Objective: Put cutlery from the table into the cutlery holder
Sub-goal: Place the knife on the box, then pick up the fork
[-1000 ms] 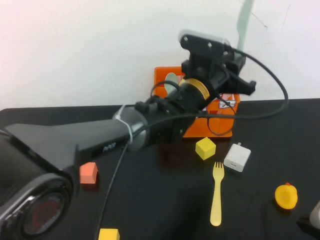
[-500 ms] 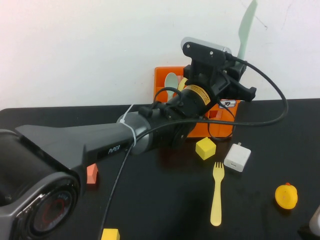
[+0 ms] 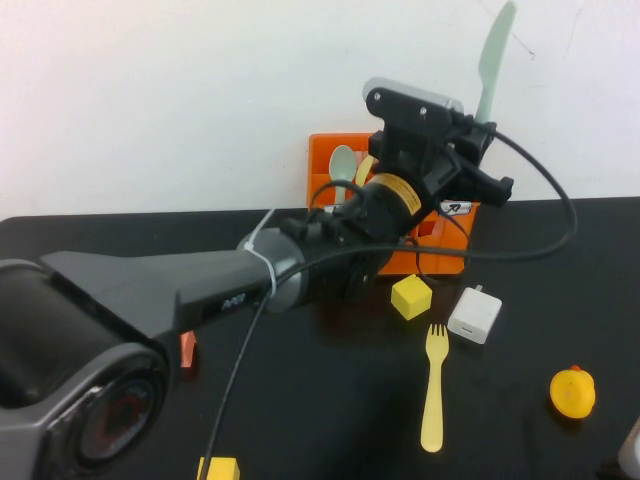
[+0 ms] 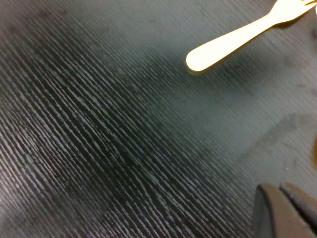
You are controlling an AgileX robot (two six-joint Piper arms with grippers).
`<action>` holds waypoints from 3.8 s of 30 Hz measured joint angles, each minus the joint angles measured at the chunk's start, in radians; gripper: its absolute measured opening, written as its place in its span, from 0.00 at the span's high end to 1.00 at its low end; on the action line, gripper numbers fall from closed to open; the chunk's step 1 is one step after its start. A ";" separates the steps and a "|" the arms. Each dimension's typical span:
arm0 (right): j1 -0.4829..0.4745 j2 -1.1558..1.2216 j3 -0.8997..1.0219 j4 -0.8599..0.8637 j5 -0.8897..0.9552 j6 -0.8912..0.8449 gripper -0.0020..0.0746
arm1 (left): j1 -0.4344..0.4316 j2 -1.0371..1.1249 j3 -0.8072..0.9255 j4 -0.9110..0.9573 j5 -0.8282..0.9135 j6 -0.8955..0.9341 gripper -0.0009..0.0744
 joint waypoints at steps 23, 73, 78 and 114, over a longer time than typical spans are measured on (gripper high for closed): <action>0.000 0.000 0.000 0.000 -0.060 0.000 0.98 | 0.069 0.082 0.000 0.123 -0.058 -0.088 0.79; 0.000 0.044 0.000 0.087 -0.139 0.006 0.98 | 0.086 -0.702 0.302 0.161 0.921 -0.185 0.99; 0.000 0.144 -0.032 0.107 -0.124 0.003 0.98 | 0.091 -0.895 0.556 0.160 0.970 -0.234 0.99; 0.207 0.988 -0.742 -0.318 0.075 0.620 0.89 | 0.096 -1.569 1.091 0.363 1.397 -0.572 0.99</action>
